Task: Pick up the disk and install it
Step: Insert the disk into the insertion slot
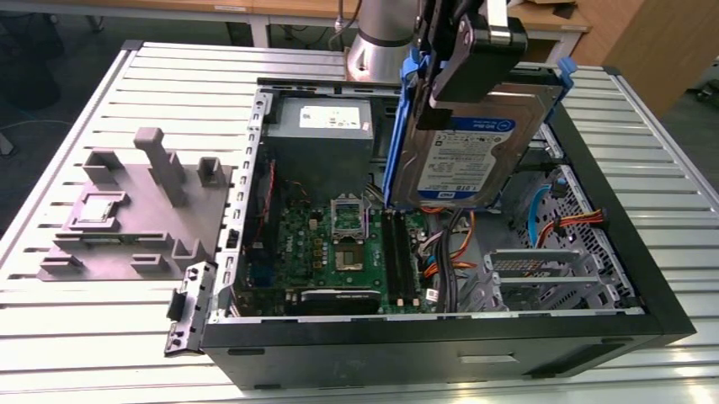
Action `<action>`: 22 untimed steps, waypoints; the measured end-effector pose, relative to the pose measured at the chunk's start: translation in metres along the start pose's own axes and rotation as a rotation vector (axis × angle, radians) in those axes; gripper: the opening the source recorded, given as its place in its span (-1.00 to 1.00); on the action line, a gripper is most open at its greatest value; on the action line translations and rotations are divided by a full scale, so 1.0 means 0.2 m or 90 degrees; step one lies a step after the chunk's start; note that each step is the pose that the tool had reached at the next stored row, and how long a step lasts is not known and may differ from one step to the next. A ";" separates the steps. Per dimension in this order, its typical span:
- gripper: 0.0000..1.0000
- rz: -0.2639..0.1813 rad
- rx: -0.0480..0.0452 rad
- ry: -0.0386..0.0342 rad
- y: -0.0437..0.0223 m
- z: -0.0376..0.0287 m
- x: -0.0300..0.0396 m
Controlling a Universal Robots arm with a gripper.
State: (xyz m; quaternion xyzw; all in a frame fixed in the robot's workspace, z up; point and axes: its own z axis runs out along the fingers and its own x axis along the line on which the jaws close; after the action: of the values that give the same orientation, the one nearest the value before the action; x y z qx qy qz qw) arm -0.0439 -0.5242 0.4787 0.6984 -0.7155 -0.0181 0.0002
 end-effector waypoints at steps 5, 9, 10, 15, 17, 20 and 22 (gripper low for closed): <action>-0.26 0.000 0.0000 0.0006 -0.019 0.019 0.029; -0.26 0.000 0.0000 0.0007 -0.097 0.026 0.028; -0.26 0.000 0.0000 0.0006 -0.115 0.028 0.028; -0.26 0.000 0.0000 0.0007 -0.156 0.044 0.047; -0.26 0.000 0.0000 0.0007 -0.164 0.050 0.066; -0.26 0.000 0.0000 0.0007 -0.180 0.058 0.091; -0.26 0.000 0.0000 0.0006 -0.206 0.062 0.095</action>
State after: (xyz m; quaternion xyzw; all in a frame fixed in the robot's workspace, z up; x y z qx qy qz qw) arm -0.0035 -0.5439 0.4647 0.6983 -0.7156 -0.0178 0.0005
